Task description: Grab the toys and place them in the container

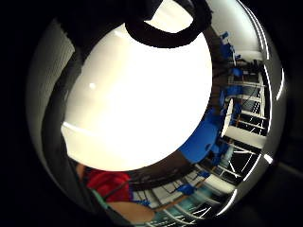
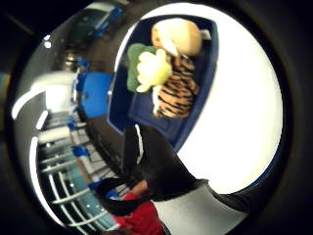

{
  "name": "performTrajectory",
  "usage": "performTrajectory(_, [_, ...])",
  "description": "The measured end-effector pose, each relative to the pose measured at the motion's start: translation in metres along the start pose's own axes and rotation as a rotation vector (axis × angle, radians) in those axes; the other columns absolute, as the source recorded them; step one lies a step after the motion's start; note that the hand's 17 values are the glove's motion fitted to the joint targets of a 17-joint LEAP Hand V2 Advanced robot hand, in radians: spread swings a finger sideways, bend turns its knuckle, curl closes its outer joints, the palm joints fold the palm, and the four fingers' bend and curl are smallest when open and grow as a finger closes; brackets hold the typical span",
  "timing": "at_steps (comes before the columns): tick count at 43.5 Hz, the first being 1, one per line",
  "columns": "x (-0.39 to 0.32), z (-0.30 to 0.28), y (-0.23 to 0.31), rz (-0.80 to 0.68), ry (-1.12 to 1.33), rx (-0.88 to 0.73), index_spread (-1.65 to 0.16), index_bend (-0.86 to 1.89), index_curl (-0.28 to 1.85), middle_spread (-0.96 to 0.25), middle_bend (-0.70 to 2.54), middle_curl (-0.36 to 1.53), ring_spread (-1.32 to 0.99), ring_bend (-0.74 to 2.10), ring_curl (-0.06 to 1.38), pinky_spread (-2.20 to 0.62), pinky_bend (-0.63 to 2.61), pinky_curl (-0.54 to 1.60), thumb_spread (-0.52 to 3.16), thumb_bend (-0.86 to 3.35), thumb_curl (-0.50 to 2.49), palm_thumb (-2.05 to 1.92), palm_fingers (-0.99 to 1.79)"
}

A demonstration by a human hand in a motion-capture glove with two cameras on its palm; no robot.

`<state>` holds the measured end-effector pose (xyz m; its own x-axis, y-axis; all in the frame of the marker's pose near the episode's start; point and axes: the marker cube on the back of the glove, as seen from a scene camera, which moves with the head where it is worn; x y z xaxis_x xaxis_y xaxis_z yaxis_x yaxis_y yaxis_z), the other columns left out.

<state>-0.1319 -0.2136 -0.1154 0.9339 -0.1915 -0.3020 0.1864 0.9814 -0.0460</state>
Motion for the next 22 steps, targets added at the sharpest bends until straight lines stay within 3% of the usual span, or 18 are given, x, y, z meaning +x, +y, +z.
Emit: performTrajectory(22, [0.085,0.097,0.090,0.127,-0.152,-0.084,-0.32,0.11,0.27,-0.06,0.13,0.36,-0.01,0.18,0.36,0.06,0.86,0.33,1.09,-0.08,0.27,-0.11,-0.20])
